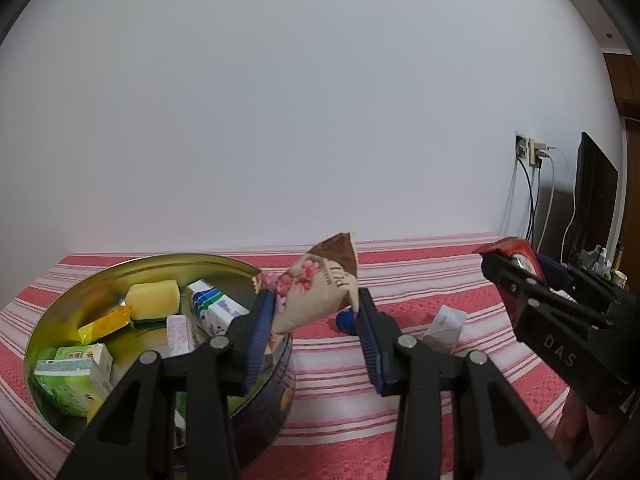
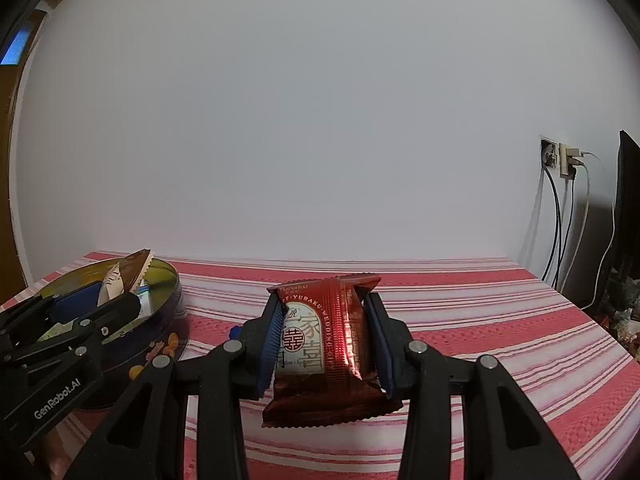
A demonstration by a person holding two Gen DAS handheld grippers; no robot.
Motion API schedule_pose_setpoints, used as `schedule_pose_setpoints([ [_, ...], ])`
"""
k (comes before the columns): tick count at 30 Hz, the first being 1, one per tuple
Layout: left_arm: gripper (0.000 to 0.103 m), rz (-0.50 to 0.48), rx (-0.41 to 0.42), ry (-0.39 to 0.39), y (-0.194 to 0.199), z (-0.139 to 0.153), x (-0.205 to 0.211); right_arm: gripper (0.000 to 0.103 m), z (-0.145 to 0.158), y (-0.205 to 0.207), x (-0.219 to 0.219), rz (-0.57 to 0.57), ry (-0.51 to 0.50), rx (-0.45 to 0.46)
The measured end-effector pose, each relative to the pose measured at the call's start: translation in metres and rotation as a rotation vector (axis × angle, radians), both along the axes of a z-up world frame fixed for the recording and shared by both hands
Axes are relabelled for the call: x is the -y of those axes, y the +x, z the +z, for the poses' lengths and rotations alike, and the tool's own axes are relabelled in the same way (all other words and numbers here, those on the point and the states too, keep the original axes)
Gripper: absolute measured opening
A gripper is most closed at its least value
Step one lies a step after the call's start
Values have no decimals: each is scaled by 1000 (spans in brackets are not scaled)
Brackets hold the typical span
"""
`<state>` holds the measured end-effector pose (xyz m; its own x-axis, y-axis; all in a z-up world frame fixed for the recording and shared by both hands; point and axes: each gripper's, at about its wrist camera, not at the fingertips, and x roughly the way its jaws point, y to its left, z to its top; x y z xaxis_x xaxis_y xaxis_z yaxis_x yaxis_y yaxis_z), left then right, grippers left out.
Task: Organize objects
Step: 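Lift the pastry bag with the left tool while the right tool lifts the red bag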
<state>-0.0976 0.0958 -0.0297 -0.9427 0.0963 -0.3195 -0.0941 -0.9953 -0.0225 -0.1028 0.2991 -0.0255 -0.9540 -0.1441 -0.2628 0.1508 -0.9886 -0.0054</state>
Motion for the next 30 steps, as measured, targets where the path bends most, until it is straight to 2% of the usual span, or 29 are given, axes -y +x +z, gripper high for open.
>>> schedule_pose_setpoints([
  [30, 41, 39, 1, 48, 8, -1, 28, 44, -2, 13, 18, 105, 3, -2],
])
